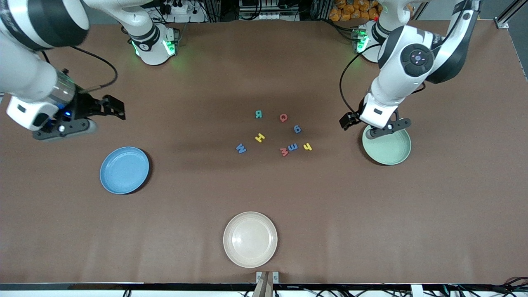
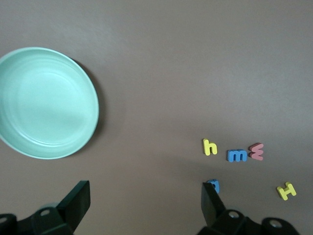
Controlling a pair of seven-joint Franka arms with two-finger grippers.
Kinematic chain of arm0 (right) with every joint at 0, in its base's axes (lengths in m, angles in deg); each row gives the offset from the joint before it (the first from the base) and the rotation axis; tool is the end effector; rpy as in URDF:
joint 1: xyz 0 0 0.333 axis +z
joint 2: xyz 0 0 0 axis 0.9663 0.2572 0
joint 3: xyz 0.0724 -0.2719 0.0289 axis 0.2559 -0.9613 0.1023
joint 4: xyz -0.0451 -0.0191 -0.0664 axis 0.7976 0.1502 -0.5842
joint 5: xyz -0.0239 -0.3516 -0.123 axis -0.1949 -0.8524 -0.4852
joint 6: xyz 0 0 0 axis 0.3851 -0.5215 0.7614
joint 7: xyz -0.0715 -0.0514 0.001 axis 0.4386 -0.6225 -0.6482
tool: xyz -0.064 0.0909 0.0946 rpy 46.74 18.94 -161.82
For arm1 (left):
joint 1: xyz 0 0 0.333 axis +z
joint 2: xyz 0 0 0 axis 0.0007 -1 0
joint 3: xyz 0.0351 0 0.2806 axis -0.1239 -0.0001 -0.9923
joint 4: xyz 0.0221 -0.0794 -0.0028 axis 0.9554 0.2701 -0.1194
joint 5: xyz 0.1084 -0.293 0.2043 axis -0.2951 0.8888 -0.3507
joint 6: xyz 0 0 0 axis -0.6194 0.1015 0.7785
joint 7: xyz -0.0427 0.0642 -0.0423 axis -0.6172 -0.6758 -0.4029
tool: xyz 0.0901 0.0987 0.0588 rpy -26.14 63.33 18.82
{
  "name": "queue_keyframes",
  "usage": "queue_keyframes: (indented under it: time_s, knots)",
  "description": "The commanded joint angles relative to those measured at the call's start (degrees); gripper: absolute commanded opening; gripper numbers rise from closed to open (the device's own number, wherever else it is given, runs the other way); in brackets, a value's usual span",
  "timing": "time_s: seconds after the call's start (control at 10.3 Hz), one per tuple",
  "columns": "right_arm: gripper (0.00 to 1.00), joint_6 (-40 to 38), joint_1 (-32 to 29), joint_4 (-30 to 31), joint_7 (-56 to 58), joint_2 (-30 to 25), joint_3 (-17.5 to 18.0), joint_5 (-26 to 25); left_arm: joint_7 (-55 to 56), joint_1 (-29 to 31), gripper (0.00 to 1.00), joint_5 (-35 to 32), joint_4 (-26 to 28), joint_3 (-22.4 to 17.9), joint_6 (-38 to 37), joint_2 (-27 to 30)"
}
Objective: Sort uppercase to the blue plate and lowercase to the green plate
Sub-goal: 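Grasp the blue M with the right gripper while the left gripper grasps the yellow h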
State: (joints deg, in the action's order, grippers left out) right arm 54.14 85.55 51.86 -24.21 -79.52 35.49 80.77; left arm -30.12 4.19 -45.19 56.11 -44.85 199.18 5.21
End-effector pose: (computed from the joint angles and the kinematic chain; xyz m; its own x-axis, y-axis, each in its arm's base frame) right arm 0.5414 0.1033 0.4697 0.9750 0.1996 -0.0979 0.1946 -0.9792 -0.0581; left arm 0.4721 -0.2280 0.3254 0.9531 0.2994 -0.0449 0.3015 -0.9520 0.0529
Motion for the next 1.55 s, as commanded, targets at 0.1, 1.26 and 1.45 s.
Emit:
queue_keyframes:
  time_s: [0.1,1.26,1.45]
  knots:
    - [1.0,4.07,2.01,-0.36,-6.49,5.47,3.28,0.28,4.0,-2.64,1.0,0.06,0.6,0.19,6.45,-5.19]
    - [0.94,29.38,11.94,5.18,-19.59,20.06,8.82,-4.72,24.47,-16.79,1.0,-15.76,-9.93,-6.93,15.26,-26.47]
    - [0.94,29.66,12.91,4.47,-30.37,23.23,10.4,-9.72,26.68,-20.13,1.0,-15.85,-11.61,-9.12,15.69,-28.58]
